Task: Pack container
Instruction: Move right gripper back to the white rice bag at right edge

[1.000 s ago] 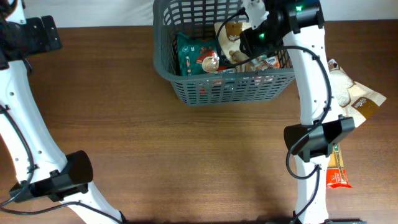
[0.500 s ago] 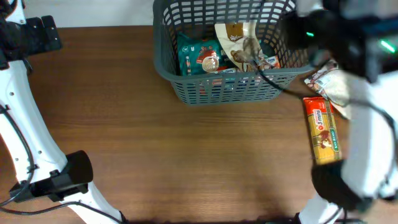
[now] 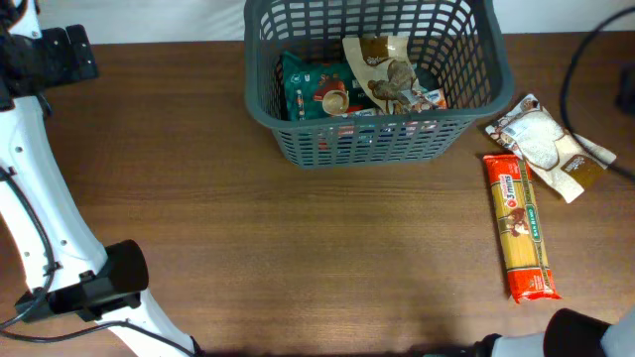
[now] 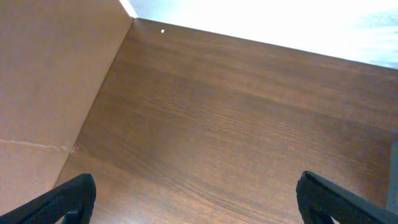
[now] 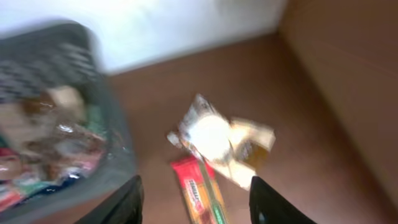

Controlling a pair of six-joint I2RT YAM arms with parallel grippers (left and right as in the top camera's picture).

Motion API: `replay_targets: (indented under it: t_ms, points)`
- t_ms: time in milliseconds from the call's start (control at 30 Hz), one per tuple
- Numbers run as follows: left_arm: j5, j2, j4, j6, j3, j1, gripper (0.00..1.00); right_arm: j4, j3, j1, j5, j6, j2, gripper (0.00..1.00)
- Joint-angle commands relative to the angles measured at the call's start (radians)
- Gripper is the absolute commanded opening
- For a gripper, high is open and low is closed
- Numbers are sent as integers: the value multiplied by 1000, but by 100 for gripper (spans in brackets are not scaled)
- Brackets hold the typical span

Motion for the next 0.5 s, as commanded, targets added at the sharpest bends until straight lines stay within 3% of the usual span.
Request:
replay_targets:
  t_ms: [0, 233, 333, 467]
  points:
    - [-4, 5, 0, -14, -4, 3, 99, 29, -194, -91, -50, 61, 13, 55]
    - [-4, 5, 0, -14, -4, 3, 99, 195, -550, -158, -64, 257, 94, 58]
    - [-4, 5, 0, -14, -4, 3, 99, 290, -622, -157, -101, 258, 140, 59]
    - [-4, 5, 0, -14, -4, 4, 99, 422, -641, -149, -98, 249, 220, 70]
